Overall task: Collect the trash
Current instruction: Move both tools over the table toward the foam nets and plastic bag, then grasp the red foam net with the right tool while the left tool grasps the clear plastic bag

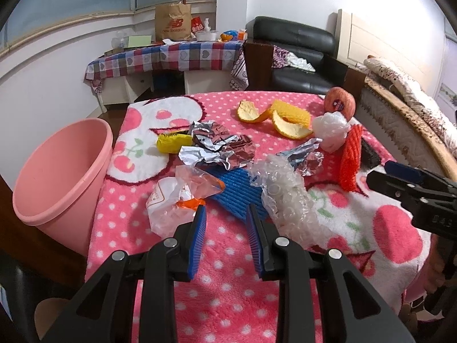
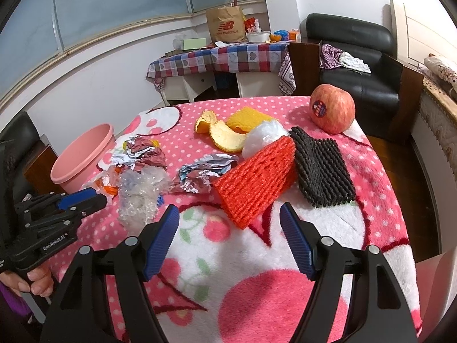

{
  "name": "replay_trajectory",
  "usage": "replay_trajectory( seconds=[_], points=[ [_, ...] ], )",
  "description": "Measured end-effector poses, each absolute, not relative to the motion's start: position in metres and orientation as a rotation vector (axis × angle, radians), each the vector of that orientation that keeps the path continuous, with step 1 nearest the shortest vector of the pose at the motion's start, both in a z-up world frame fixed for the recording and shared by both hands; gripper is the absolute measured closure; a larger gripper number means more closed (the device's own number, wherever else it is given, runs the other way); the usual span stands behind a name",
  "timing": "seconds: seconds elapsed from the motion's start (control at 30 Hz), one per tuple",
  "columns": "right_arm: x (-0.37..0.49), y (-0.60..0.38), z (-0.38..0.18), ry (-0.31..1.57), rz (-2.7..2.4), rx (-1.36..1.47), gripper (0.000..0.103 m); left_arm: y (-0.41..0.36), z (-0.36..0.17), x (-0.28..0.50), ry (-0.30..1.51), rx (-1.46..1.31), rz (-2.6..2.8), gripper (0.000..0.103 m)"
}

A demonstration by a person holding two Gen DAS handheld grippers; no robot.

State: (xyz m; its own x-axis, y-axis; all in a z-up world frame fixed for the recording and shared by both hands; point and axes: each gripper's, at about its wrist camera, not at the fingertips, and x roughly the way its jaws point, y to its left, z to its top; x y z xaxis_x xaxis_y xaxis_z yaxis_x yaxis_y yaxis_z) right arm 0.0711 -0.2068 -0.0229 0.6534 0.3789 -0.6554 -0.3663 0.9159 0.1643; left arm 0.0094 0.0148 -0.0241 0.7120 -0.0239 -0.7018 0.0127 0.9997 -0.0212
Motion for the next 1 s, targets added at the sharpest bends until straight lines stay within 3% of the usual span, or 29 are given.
replay_trajectory(
  seconds=[0.8, 0.83, 0.9, 1.0],
  points=[
    [0.084, -0.224, -0.022, 0.749, 0.427, 0.081, 0.03, 0.061, -0.026, 0.018, 0.794, -0.072, 0.054, 0.063],
    [0.084, -0.224, -0.022, 0.751, 0.425, 0.084, 0.03, 0.061, -0.027, 0.02, 0.802, -0.073, 0.048, 0.064],
    [0.085, -0.225, -0.02, 0.752, 0.42, 0.087, 0.03, 0.064, -0.029, 0.02, 0.806, -0.071, 0.042, 0.077],
    [0.087, -0.225, -0.017, 0.755, 0.411, 0.096, 0.03, 0.067, -0.028, 0.02, 0.8, -0.08, 0.026, 0.079]
  ],
)
